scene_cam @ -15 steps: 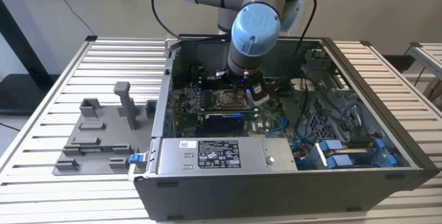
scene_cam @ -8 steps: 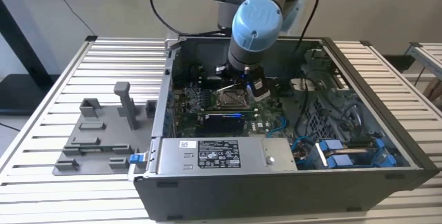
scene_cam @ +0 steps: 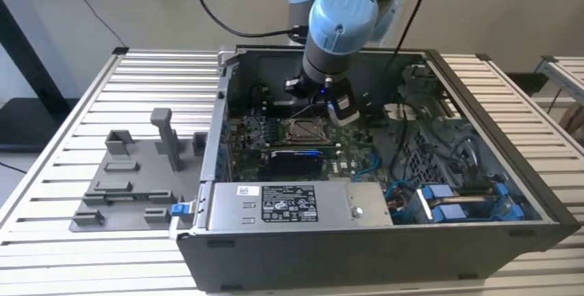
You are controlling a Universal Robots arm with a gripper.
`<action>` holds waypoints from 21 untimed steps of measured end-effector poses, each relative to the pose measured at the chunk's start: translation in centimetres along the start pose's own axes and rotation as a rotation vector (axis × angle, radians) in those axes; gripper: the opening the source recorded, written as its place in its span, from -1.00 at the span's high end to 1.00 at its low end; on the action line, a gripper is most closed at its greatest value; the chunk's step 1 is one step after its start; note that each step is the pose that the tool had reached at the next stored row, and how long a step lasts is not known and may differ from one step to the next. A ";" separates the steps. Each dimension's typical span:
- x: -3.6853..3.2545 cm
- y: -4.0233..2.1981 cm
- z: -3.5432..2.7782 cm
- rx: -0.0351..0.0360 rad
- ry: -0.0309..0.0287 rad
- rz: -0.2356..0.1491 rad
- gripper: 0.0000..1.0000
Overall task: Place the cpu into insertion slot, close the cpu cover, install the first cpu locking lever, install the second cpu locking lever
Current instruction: 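Install the first cpu locking lever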
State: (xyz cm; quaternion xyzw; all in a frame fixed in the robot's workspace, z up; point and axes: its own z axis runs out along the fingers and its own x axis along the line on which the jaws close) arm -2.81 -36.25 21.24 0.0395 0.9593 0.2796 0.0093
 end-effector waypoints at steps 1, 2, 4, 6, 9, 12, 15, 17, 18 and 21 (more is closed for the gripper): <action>0.00 0.09 -0.14 0.0007 0.0006 0.000 0.79; 0.00 0.15 -0.24 0.0012 0.0023 0.001 0.79; 0.01 0.28 -0.43 0.0044 0.0049 0.003 0.79; 0.00 0.32 -0.53 0.0114 0.0078 0.005 0.79; 0.03 0.48 -0.81 0.0217 0.0092 0.006 0.79; 0.25 0.81 -1.35 0.0263 0.0089 0.006 0.79; 0.32 1.48 -2.41 0.0259 0.0087 0.006 0.79; 0.34 1.95 -3.18 0.0260 0.0084 0.006 0.79; 0.35 2.18 -3.58 0.0262 0.0083 0.007 0.79; 0.97 2.38 -4.00 0.0261 0.0078 0.007 0.79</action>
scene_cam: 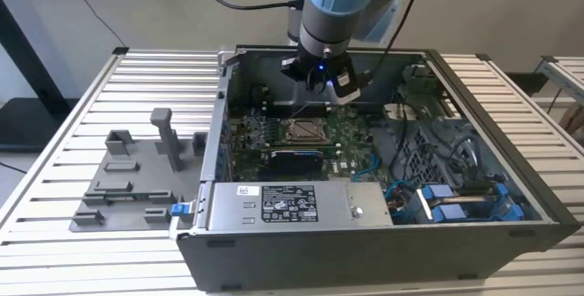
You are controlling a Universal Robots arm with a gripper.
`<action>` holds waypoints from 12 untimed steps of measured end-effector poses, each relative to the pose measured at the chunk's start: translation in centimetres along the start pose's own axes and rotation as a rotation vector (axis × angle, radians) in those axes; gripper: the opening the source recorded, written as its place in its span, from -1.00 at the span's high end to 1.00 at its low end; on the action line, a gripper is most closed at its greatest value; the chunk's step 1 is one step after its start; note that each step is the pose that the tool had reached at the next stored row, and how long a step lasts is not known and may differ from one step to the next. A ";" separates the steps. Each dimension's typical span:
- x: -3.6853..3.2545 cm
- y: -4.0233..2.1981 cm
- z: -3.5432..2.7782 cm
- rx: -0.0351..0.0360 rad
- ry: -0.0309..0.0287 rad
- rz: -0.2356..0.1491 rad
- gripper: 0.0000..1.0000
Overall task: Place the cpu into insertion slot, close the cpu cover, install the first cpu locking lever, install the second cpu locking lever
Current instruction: 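Install the first cpu locking lever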
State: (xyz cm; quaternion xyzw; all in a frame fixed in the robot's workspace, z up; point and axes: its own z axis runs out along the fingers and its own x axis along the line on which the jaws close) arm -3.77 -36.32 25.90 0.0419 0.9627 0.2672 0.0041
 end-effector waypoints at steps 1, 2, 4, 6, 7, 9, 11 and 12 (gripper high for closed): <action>0.30 -0.01 -0.03 0.0001 -0.0005 0.000 0.79; 0.60 -0.03 -0.03 0.0034 -0.0013 -0.001 0.79; 1.12 -0.07 -0.06 0.0245 -0.0028 -0.001 0.79; 1.65 -0.11 -0.08 0.0530 -0.0051 -0.002 0.79; 1.92 -0.13 -0.09 0.0677 -0.0062 -0.003 0.79; 2.47 -0.17 -0.10 0.0897 -0.0079 -0.003 0.79; 3.32 -0.25 -0.12 0.0988 -0.0087 -0.004 0.79; 3.76 -0.29 -0.12 0.1058 -0.0092 -0.004 0.79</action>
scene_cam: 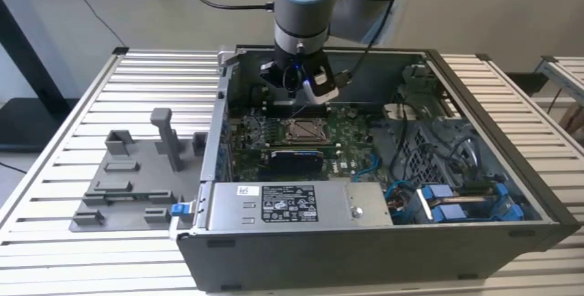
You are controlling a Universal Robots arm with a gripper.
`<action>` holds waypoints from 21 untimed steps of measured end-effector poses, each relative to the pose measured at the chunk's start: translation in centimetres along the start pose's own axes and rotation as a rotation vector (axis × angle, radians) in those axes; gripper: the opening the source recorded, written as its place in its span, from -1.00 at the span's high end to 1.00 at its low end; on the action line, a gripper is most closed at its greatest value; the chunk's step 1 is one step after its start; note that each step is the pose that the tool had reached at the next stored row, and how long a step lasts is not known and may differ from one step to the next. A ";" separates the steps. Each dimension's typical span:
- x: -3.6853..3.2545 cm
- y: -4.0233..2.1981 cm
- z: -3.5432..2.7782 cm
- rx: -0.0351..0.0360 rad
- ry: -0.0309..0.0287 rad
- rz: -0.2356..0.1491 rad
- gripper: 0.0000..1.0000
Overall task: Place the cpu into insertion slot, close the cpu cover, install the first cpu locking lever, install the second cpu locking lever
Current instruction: 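Install the first cpu locking lever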
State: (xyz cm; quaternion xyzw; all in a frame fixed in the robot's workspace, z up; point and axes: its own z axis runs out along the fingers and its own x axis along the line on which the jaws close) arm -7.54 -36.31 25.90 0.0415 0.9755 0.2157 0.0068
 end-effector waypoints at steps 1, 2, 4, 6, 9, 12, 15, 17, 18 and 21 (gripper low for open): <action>0.41 -0.03 0.02 0.0066 -0.0006 0.000 0.79; 0.71 0.00 0.08 0.0148 -0.0014 0.000 0.79; 0.81 0.25 0.25 0.0450 -0.0039 -0.002 0.79; 0.86 0.63 0.51 0.0774 -0.0066 -0.002 0.79; 0.89 0.72 1.14 0.0772 -0.0067 -0.002 0.79; 0.88 0.53 1.57 0.0716 -0.0061 -0.002 0.79; 0.90 0.32 2.02 0.0646 -0.0057 -0.002 0.79; 0.90 0.16 2.35 0.0637 -0.0056 -0.002 0.79; 0.92 0.08 2.51 0.0636 -0.0056 -0.002 0.79; 0.98 -0.11 3.01 0.0626 -0.0055 -0.002 0.79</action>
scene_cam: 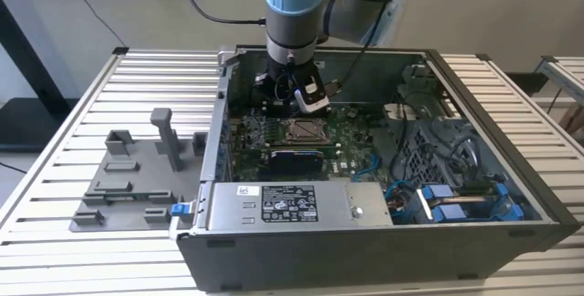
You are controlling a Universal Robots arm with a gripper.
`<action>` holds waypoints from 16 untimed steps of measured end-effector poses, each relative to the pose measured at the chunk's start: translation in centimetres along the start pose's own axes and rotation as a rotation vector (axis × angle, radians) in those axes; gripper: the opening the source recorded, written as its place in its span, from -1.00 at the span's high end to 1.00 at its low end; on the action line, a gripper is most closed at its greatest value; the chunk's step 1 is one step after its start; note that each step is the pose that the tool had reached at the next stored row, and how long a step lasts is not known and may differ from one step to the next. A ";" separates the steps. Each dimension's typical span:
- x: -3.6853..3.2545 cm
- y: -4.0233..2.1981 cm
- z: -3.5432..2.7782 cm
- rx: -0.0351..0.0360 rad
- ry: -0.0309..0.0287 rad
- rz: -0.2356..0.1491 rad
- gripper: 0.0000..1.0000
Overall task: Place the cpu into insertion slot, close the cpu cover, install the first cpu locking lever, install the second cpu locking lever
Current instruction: 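Install the first cpu locking lever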
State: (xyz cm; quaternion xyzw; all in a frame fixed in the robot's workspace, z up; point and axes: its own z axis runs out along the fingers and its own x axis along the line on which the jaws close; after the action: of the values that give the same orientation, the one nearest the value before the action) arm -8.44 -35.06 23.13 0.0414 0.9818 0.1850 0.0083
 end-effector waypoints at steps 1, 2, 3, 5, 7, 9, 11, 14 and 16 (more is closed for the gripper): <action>0.03 -0.03 0.17 -0.0019 0.0000 0.000 0.79; 0.06 -0.04 0.33 -0.0044 0.0000 0.000 0.79; 0.08 -0.06 0.49 -0.0071 0.0000 0.000 0.79; 0.10 -0.11 0.85 -0.0115 -0.0001 0.000 0.79; 0.11 -0.18 1.20 -0.0150 0.0000 0.000 0.79; 0.12 -0.26 1.53 -0.0194 0.0003 0.000 0.79; 0.12 -0.29 1.82 -0.0253 0.0007 0.000 0.79; 0.09 -0.36 2.14 -0.0314 0.0011 0.000 0.79; 0.04 -0.46 2.44 -0.0333 0.0012 0.001 0.79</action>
State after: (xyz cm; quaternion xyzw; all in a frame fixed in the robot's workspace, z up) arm -8.44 -34.60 20.69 0.0414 0.9786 0.2014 0.0084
